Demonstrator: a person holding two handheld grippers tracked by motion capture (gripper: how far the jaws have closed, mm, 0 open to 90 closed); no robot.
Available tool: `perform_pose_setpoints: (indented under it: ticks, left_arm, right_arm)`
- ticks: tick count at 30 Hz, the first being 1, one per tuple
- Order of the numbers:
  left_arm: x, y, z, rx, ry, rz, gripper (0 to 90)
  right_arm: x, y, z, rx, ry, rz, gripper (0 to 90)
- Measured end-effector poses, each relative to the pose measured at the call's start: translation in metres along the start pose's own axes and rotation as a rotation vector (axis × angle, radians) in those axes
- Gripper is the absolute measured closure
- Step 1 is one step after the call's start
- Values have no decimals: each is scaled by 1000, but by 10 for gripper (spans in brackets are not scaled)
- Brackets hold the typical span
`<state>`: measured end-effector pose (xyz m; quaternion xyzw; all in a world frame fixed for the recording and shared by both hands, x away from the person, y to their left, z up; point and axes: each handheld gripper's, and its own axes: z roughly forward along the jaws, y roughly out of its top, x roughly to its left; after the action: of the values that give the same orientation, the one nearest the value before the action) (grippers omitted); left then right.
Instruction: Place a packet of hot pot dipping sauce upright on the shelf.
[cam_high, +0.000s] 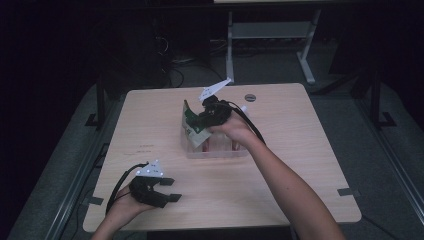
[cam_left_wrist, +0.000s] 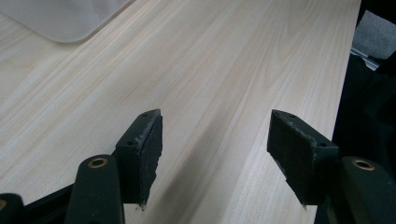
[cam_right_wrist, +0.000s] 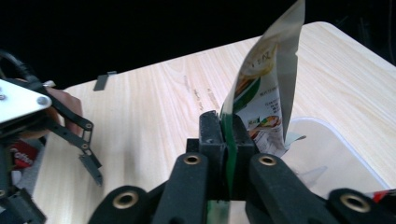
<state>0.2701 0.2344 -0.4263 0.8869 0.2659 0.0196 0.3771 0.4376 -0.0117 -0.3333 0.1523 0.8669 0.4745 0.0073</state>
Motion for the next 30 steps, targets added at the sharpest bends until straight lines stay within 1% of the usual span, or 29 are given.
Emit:
perform_pose_setpoints:
  ticks: [3,4,5,8,10,11,13,18,19,20,21,23,24,25,28,29,30]
  left_arm:
    - [0,0,0,1,0,-1,352]
    - [0,0,0,3,-1,0,352]
    - [-1,0,1,4,-4,-8,351]
    - [-1,0,1,5,-8,-7,351]
    - [-1,0,2,7,-9,-5,351]
    - [-1,0,2,6,-10,-5,351]
    - [-1,1,3,9,-9,0,347]
    - [-1,3,4,0,-10,-4,347]
    - [-1,4,4,-2,-9,-5,345]
    - [0,4,5,-5,-6,-5,344]
    - [0,5,5,2,-6,-2,344]
    - [0,6,6,2,-5,-9,341]
    - [2,7,6,4,0,5,338]
    - [2,8,6,1,-3,-4,335]
    - [2,9,6,-11,6,2,331]
    - [1,8,6,-11,5,-4,331]
    - [1,7,5,-12,4,-2,330]
  right_arm:
    - [-1,1,-3,-25,-11,7,762]
    - [-1,2,-5,-35,-6,17,745]
    - [-1,2,-7,-41,-10,16,734]
    - [-1,2,-11,-38,-13,21,662]
    - [0,0,-15,-38,-24,20,611]
    - [1,-1,-17,-41,-30,16,571]
    - [3,-3,-21,-50,-52,12,534]
    - [12,-12,-33,-65,-70,16,505]
    - [15,-15,-35,-66,-67,19,501]
    - [16,-18,-38,-61,-68,11,499]
    - [19,-21,-40,-65,-73,13,497]
    - [22,-28,-45,-73,-72,21,487]
    - [24,-32,-47,-77,-76,16,485]
    - [26,-36,-49,-79,-77,9,482]
    - [32,-46,-55,-86,-72,-3,463]
    - [35,-50,-57,-86,-77,-5,459]
    - [37,-53,-58,-85,-80,-13,454]
